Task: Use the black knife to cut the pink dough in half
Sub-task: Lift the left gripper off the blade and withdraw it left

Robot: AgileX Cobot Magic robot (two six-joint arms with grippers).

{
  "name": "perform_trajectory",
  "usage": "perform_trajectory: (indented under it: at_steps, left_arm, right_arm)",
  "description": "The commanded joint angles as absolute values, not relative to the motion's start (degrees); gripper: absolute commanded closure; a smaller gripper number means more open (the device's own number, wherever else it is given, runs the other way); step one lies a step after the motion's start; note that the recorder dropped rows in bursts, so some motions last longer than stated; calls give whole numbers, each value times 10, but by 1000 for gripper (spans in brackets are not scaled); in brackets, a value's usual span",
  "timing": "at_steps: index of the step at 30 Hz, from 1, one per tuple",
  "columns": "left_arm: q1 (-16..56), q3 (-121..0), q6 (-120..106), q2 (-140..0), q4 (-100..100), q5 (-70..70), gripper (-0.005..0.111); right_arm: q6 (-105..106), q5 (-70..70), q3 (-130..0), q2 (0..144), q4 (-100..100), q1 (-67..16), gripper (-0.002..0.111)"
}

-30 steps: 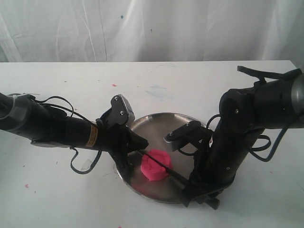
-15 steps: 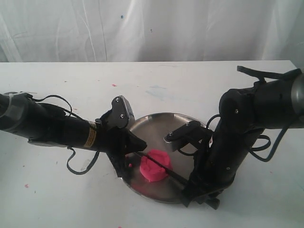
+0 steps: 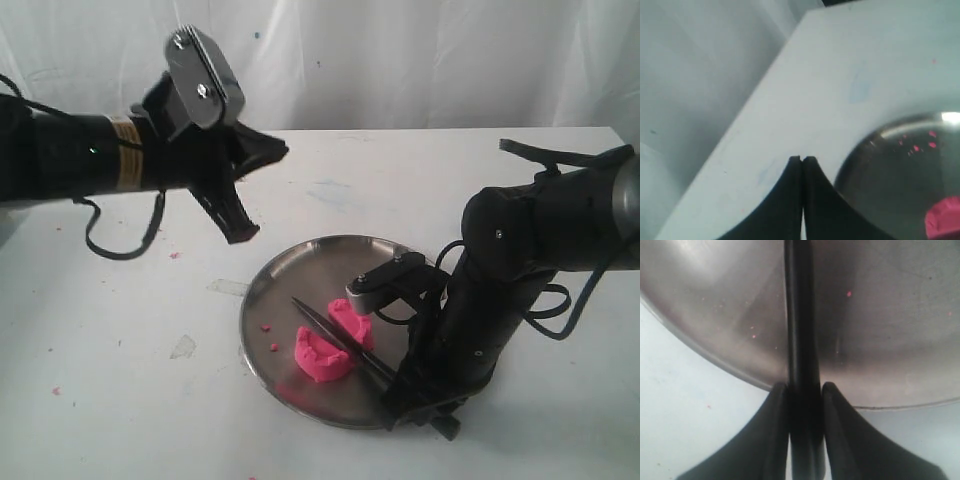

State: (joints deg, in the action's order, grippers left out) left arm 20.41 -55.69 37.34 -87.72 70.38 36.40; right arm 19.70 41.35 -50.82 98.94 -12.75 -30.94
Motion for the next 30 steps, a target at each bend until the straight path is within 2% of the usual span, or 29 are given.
perform_trajectory:
  at_steps: [1,8,20,26,30]
  left_arm:
    - [207,-554,433,-783,748,332,107]
    - [207,-517,535,-647,849,238,107]
    - [207,-260,621,-421,877,126,107]
    - [207,-152,620,-338,877,-9,107]
    - [207,-122,617,-311,877,-82,107]
  right_arm:
    - [197,397,-508,996,-121,-310,108]
    - [197,397,-508,996,-121,-310,108]
    - [158,400,-508,990,-114,-309,108]
    - [43,412,-508,964,-8,-309,108]
    - [26,412,-508,961,15,-309,108]
